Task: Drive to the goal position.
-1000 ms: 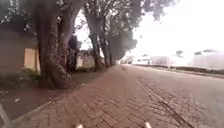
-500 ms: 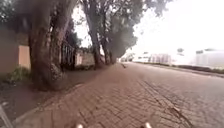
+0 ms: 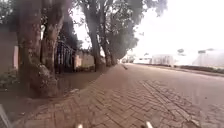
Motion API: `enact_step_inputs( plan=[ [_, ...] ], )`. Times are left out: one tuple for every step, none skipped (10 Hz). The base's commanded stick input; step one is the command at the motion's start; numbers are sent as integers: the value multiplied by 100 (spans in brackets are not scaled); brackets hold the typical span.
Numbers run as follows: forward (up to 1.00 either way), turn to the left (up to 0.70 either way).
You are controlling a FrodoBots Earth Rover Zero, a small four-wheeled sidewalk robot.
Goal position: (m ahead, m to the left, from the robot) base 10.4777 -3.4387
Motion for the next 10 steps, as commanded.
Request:
enact_step_inputs(
  plan=[
    [70, 0],
    [70, 0],
    [70, 0],
    [70, 0],
    [70, 0],
    [70, 0],
    [70, 0],
    [70, 0],
    [70, 0],
    [70, 0]
  ],
)
